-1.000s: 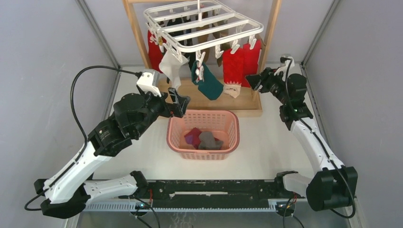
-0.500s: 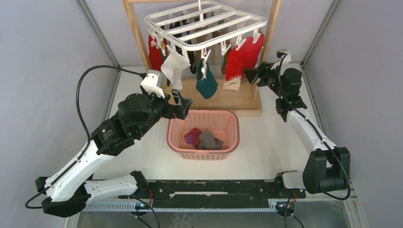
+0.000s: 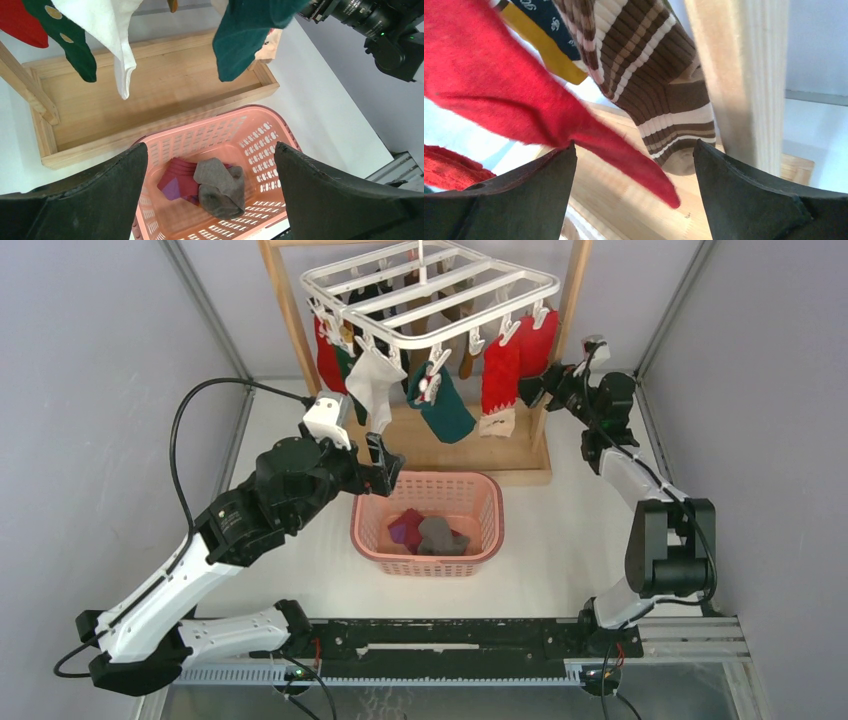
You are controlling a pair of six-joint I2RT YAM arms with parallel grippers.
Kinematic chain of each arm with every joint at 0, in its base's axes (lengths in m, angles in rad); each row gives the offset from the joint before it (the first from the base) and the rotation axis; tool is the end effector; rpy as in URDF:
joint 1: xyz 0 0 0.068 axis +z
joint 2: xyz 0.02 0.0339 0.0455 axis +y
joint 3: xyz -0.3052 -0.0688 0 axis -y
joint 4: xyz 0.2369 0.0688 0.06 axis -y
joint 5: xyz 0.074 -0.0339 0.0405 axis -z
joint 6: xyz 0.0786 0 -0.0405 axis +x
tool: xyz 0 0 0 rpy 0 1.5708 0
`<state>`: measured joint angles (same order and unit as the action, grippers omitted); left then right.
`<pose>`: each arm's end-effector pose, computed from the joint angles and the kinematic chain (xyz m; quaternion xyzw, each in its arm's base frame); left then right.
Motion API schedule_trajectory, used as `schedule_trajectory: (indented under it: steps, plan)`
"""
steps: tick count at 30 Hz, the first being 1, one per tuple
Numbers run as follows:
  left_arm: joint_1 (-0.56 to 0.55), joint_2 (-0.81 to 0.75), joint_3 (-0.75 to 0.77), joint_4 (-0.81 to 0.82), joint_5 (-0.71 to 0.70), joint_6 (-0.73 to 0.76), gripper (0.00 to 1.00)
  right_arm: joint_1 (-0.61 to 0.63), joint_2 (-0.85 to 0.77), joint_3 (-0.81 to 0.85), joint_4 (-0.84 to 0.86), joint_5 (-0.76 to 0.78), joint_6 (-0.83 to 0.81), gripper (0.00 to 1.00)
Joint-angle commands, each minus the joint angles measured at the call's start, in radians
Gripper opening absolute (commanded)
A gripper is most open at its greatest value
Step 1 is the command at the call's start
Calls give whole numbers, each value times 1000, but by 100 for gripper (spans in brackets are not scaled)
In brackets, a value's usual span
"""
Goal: Remove the socks clipped to the hanger
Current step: Remove the sock from the hanger.
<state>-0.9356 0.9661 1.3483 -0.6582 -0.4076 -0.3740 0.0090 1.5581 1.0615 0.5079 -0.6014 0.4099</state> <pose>0.1346 -0.1301 0.4688 0.0992 0.7844 -0.2316 0.5668 0.3914 0.0480 0.3601 -0.0727 0.7000 0.3449 0.6210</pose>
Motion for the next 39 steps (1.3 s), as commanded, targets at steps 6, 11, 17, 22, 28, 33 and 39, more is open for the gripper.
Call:
schedule_trajectory:
  steps: [6,11,17,22,28,33,39]
  plan:
    - [-5,-4,40,6,-2,17,100,23,56,69,158,-149,54,83]
    - [-6,-12,27,12,4,8,100,75,1,37,79,-86,6,61]
    - [-12,-31,2,13,2,-4,100,160,-102,15,-131,92,-115,32]
    - [-24,-57,-18,12,-8,-18,100,188,-192,-14,-244,202,-155,6]
    - [-44,-76,-39,13,-24,-30,100,202,-345,-83,-315,289,-168,1]
    - [-64,-86,-50,17,-46,-41,100,231,-443,-113,-390,348,-198,0]
    - [-89,-89,-52,21,-61,-48,100,287,-543,-139,-451,387,-215,0]
